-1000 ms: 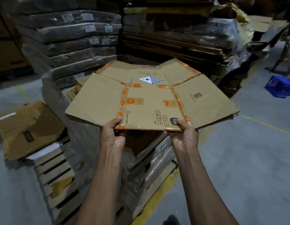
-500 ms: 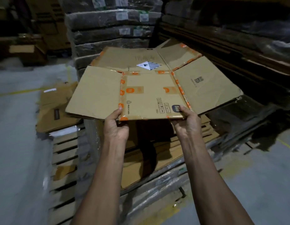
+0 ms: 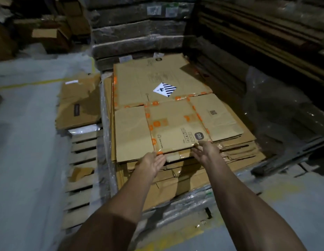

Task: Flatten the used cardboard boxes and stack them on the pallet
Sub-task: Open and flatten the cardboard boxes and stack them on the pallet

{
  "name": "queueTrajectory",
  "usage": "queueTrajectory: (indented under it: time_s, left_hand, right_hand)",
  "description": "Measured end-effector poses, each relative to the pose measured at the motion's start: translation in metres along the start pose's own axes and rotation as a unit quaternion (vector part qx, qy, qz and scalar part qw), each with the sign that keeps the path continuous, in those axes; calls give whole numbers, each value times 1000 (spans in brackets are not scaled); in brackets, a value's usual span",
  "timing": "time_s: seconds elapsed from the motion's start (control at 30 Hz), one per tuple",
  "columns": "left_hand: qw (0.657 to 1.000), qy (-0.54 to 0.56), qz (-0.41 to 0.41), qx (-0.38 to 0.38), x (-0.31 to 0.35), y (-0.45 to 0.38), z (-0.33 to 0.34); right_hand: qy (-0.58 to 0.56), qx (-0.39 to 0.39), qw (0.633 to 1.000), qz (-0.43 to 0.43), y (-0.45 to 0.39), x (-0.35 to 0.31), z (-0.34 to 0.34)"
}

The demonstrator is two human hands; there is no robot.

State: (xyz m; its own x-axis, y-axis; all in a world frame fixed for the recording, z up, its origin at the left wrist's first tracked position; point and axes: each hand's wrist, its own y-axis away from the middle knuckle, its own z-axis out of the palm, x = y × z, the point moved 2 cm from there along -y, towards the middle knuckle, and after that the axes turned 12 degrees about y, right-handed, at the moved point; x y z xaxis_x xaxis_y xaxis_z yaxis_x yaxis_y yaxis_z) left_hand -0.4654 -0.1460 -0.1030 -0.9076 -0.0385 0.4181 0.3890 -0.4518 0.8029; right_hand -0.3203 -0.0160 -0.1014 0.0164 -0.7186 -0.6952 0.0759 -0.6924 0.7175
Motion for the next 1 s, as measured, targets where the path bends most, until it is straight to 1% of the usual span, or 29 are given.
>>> queueTrajectory:
  time_s: [0.07,0.13,0.2,0.27,0.33,0.4,0.53,0.63,0.77,0.93,1.0]
  left_hand:
    - [1000,7,1,-10,-3,-5,-3]
    - [1000,8,9,-13,-3,-4,-5]
    - [1000,8,21,-14,-3,-4,-4]
    - [999,10,28,-14,-4,-3,-3]
    - [999,13,31,-12,-9,0,-2]
    - [999,23,34,-17,-14,2,-5]
    - [998,40,37,-21,-17,2,-11]
    - [998,47,37,-24,-16,5,-12]
    - [998,48,36,-25,-20,9,-14]
    - [999,10,41,-20,-37,11,-17]
    - [997,-51,58,-11,-36,9,-15]
  right_hand:
    - [9,7,1000,-4,-4,-3,-3]
    - [18,-12,999,-25,-8,-4,-5]
    - [19,30,999,-29,-10,-2,-5]
    - [-8,96,995,-13,-7,0,-6]
    - [-9,115,993,-25,-2,-2,-4]
    - [8,119,992,-42,0,-2,-6]
    - [12,132,990,-45,5,-5,-6]
    - [18,126,991,-53,8,-5,1]
    - [-6,150,987,-51,9,-2,-4]
    - [-12,154,987,-39,7,3,-20]
    - [9,147,988,-38,6,0,-21]
